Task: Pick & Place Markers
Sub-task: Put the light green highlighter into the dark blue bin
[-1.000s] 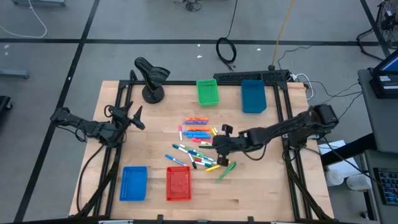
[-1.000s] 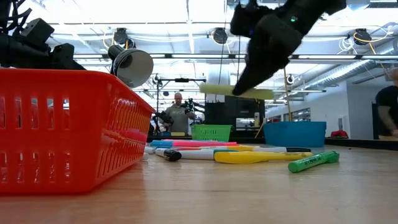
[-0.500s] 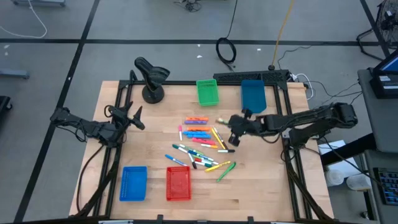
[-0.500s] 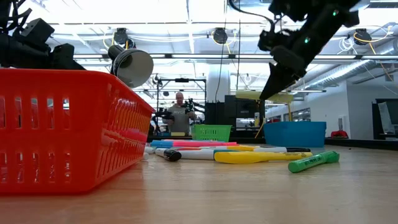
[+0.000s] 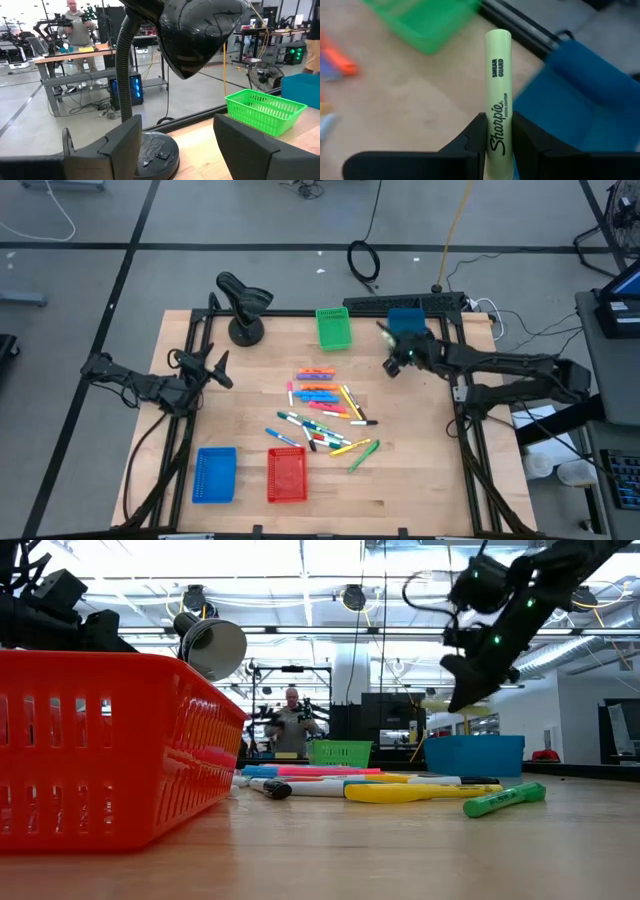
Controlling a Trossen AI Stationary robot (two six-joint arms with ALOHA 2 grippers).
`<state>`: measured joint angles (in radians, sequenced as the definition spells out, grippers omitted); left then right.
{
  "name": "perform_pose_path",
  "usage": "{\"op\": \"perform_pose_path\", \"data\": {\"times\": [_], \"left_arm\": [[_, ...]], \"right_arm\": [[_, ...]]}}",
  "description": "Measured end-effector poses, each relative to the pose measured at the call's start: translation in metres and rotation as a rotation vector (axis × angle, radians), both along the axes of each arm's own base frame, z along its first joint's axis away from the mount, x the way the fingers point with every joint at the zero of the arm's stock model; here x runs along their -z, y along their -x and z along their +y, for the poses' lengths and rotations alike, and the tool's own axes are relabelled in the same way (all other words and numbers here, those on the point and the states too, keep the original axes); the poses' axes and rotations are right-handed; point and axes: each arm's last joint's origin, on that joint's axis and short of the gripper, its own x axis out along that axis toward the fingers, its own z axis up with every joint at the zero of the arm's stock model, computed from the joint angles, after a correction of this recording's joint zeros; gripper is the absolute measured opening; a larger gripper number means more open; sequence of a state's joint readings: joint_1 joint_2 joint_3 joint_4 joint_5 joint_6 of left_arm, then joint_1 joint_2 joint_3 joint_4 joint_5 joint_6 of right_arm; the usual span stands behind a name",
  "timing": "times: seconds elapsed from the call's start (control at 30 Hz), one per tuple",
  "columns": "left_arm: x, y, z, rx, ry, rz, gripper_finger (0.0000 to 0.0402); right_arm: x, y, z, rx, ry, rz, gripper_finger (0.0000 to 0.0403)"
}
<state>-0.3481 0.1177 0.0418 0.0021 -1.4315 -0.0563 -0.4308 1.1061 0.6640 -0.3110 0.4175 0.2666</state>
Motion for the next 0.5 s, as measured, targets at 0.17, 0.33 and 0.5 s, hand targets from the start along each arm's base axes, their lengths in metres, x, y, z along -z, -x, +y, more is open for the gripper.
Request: {"op": "perform_pose_path", "data": {"times": [0.17,0.33,0.5], "left_arm": [[0.0,0.0,0.0,0.0,0.0,-0.001,0.0251],[0.0,0.0,0.0,0.0,0.0,-0.001,0.0251],[0.0,0.0,0.0,0.0,0.0,-0.001,0.0251]], "right_arm": [[0.008,0.019,-0.025,0.122,0.008,0.035,0.0059],[0.011,0.033,-0.043,0.176,-0.019,0.001,0.0059],[0.016,0.037,-0.049,0.181,-0.01,-0.053,0.0067]]}}
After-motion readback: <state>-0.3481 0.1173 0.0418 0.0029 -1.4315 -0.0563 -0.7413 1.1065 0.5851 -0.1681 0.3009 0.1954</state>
